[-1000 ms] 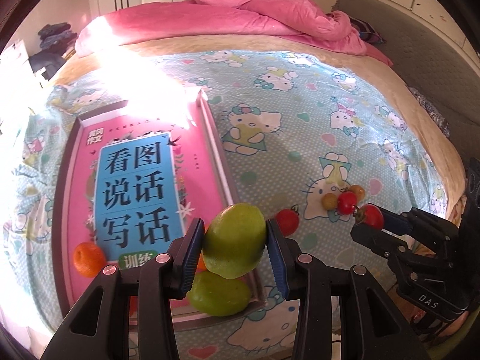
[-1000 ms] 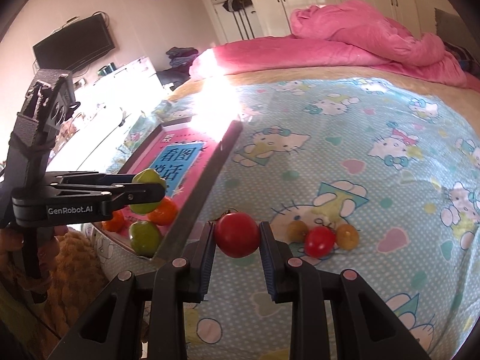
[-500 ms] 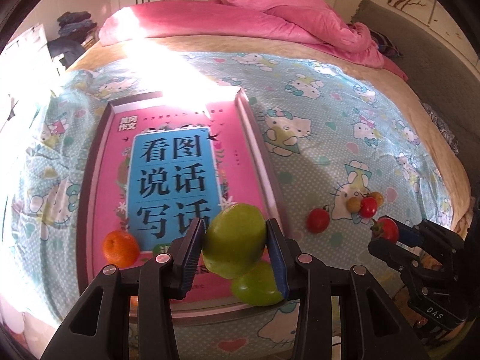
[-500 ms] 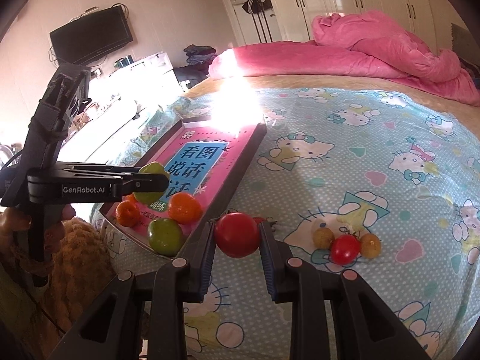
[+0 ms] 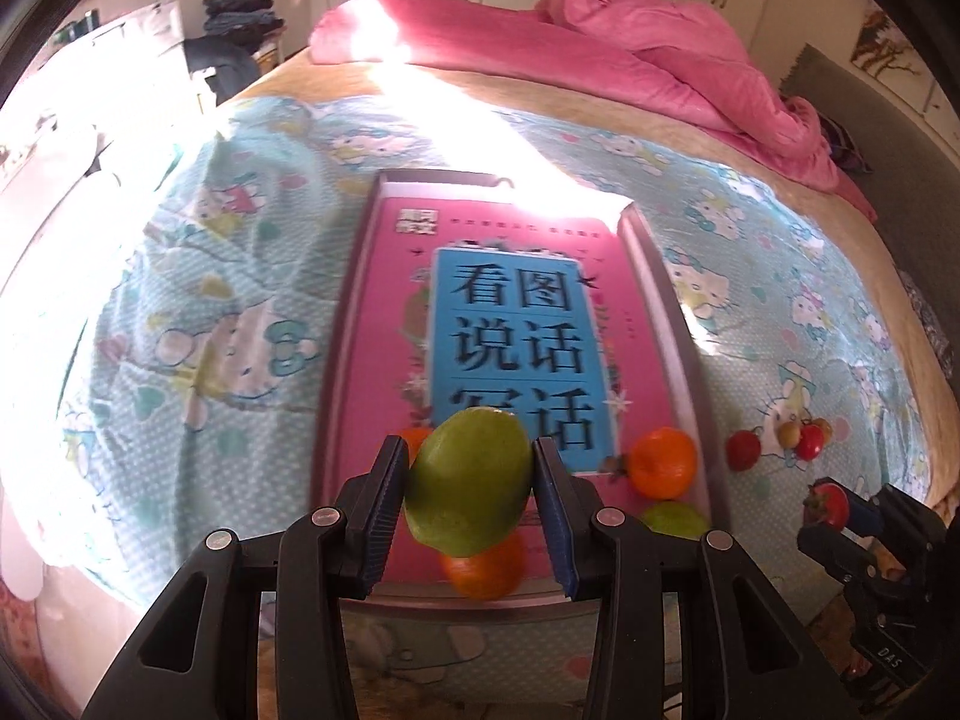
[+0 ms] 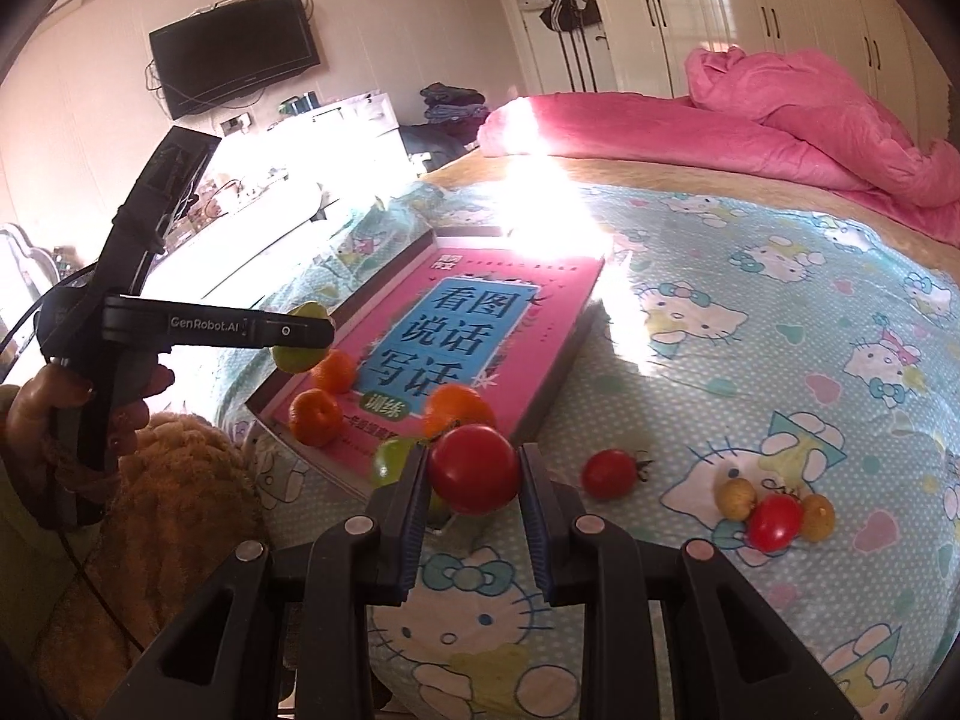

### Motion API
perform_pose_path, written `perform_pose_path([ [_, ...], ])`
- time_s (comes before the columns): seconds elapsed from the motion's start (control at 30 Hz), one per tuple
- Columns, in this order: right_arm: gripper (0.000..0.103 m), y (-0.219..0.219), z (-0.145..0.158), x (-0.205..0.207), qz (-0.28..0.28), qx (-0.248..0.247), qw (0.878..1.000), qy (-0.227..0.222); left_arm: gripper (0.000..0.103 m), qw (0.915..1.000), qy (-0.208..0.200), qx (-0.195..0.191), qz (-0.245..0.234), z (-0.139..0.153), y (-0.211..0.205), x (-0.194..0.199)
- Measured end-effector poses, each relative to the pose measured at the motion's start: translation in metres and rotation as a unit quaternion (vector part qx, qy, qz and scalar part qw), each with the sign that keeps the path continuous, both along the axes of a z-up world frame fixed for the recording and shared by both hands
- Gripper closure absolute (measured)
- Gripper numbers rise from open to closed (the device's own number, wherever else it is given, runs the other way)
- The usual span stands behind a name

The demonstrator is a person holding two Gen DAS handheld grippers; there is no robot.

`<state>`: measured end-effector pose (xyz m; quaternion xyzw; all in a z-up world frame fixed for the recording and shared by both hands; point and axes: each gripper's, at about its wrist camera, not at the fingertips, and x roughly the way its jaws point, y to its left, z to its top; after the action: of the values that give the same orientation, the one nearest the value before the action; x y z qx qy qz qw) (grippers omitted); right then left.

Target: Organize fruits

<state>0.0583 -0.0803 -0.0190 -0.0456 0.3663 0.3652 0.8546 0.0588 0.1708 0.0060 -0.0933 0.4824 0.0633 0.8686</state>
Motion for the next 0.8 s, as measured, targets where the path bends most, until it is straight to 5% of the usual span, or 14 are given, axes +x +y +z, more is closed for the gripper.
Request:
perform_pose_path([
  [0.8,0.074,0.078,-0.007,-0.009,0.061,-0.013,0.998,0.007,0.059,0.9975,0.057,-0.023,0.035,-0.032,0.035,-0.012],
])
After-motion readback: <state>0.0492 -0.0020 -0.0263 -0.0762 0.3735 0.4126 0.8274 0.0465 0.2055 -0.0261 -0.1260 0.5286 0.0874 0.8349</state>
